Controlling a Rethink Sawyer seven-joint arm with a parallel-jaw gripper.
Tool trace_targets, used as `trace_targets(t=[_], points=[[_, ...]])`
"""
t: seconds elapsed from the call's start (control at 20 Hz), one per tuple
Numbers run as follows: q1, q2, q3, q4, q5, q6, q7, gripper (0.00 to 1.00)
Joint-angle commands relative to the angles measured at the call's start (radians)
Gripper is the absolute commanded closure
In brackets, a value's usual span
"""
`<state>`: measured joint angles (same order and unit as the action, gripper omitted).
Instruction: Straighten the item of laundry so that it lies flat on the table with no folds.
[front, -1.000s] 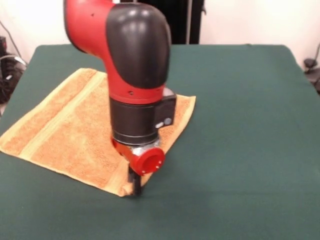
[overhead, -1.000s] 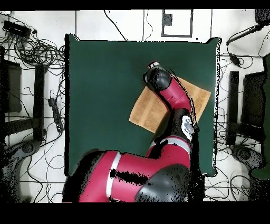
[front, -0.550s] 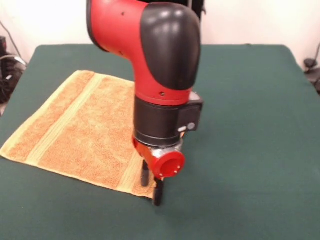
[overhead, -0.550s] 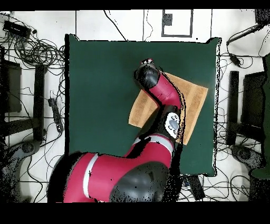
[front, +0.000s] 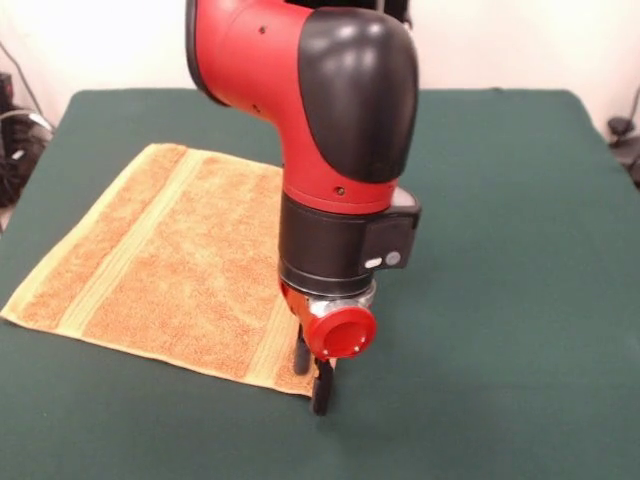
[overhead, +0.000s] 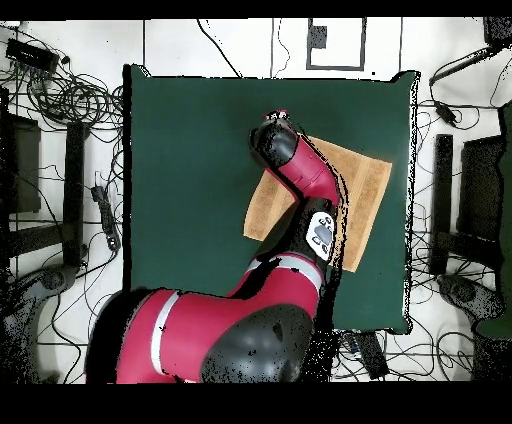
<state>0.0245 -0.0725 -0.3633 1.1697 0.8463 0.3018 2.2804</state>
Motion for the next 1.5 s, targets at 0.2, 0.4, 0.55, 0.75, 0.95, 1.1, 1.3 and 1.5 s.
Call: trace_targets(t=[0.2,0.4,0.55,0.75,0.95,1.1,1.3,1.5], points=[[-0.016,0.017,0.154,0.173,-0.028,0.129,0.158,0.0],[-0.027,-0.018,0.154,0.221,-0.051,0.117,0.119,0.0],[-0.036,-0.045,0.14,0.241,-0.084,0.117,0.082,0.0],[-0.052,-0.086,0.134,0.282,-0.137,0.066,0.035,0.0],[-0.102,-0.2,0.162,0.391,-0.225,0.045,-0.046,0.0],[-0.155,-0.325,0.21,0.498,-0.291,0.047,-0.099,0.0],[-0.211,-0.473,0.243,0.618,-0.373,0.06,-0.109,0.0],[-0.295,-0.583,0.217,0.701,-0.515,0.138,-0.201,0.0]])
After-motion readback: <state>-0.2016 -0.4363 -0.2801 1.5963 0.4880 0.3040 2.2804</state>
